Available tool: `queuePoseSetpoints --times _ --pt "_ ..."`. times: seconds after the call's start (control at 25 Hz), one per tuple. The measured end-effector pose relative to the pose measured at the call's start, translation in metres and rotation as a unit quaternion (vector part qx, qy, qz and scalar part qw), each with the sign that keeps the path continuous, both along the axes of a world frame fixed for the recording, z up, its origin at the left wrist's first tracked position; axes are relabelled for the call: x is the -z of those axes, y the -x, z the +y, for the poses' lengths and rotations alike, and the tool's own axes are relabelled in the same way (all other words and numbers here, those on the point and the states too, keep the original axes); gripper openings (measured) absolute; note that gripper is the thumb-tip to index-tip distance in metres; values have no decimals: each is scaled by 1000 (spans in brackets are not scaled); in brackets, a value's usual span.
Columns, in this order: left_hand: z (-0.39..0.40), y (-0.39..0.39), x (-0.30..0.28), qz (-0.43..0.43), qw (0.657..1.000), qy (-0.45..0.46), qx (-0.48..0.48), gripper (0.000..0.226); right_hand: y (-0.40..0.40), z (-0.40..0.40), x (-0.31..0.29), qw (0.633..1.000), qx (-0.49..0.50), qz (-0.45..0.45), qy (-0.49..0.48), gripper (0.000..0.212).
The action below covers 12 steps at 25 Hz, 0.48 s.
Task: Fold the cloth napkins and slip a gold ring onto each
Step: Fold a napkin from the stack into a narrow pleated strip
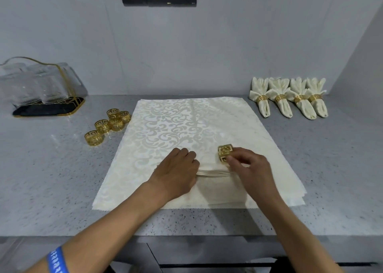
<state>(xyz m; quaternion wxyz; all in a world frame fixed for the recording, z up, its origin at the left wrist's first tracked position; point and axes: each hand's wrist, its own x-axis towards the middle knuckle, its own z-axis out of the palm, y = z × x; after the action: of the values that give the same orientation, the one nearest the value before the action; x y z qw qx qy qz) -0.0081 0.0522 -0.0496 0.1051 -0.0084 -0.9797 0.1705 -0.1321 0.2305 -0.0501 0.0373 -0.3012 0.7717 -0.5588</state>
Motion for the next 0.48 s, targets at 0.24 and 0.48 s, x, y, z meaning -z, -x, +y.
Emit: queuePoseSetpoints --times 0.24,0.48 --pt "-6 -2 -35 -33 986 -163 -1 6 16 63 -6 975 -10 -220 26 9" --pt "-5 -8 -59 -79 976 -204 -14 5 12 73 -14 972 -83 -218 24 40"
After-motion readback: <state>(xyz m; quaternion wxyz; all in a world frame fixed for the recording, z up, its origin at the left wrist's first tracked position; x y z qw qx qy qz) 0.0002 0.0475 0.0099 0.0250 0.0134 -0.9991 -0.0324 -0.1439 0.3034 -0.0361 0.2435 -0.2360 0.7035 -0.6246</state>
